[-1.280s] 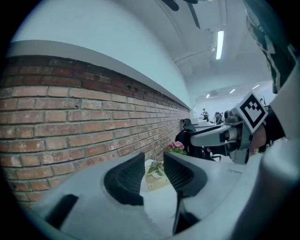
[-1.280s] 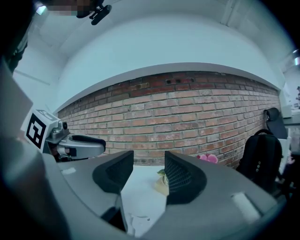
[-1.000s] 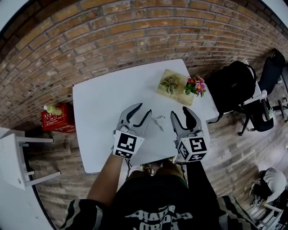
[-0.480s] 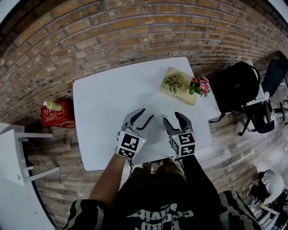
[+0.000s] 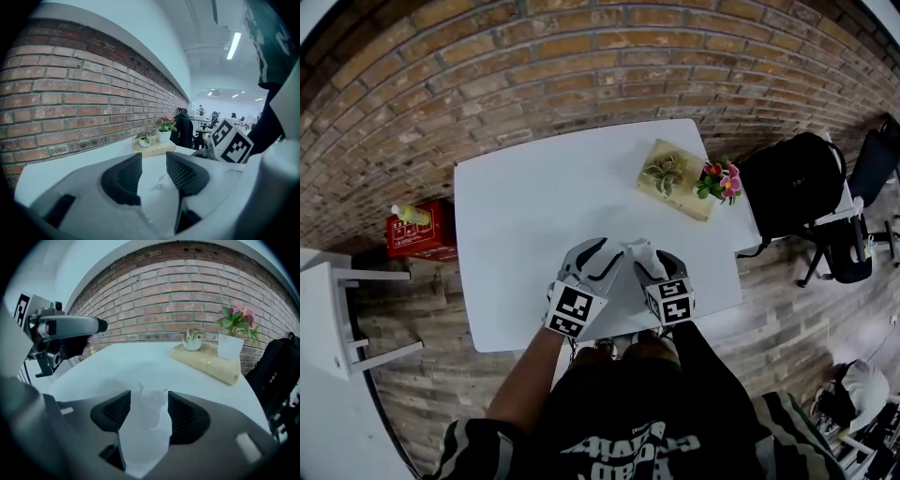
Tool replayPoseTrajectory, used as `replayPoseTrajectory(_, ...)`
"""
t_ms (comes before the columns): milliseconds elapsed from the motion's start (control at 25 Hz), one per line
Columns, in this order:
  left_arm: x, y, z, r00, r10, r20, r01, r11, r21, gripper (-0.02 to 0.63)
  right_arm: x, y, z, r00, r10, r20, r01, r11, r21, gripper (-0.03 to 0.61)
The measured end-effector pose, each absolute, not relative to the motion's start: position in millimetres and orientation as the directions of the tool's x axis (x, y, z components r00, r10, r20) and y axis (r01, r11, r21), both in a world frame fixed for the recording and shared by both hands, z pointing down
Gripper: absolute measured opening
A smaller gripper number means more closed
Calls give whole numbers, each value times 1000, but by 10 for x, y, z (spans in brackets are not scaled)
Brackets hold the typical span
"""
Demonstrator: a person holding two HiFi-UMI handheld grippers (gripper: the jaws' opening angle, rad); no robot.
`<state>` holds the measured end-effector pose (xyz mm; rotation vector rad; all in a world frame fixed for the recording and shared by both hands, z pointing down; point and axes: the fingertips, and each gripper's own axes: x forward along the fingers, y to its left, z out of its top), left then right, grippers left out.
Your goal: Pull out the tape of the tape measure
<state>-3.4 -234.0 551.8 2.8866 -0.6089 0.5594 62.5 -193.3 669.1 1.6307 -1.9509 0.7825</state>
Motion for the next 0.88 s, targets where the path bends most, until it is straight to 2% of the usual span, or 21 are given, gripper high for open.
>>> replayPoseTrajectory(200,-92,-2236,5603,839,-364,405,-427,-901,73,167,612,-1855,6920,-182,-659,730,-983,129,-129,262)
replayPoseTrajectory(400,-181,-2211,5658,822,-376,427,-448,-891,77,167,665,-1863,7079,-168,-612,773,-983,160,-87,200)
replayPoseTrajectory(560,-282,-2180,5729,808,-386,446,-466,-881,84,167,640,-1868,7072,-184,-615,767,-974,217,-60,188)
replayPoseTrajectory(600,-306,-2168,5764,801,-387,457,-471,-878,82,167,611,-1865,7068,-200,-608,769,-968,242,-61,152)
replayPoseTrajectory(800,-422,-2117,5974,762,-391,516,-496,-865,77,140,490,-1830,7034,-290,-552,782,-933,344,-104,150)
replayPoseTrajectory(880,-478,-2137,6072,737,-412,536,-520,-852,59,97,454,-1820,7005,-319,-536,782,-922,367,-125,149)
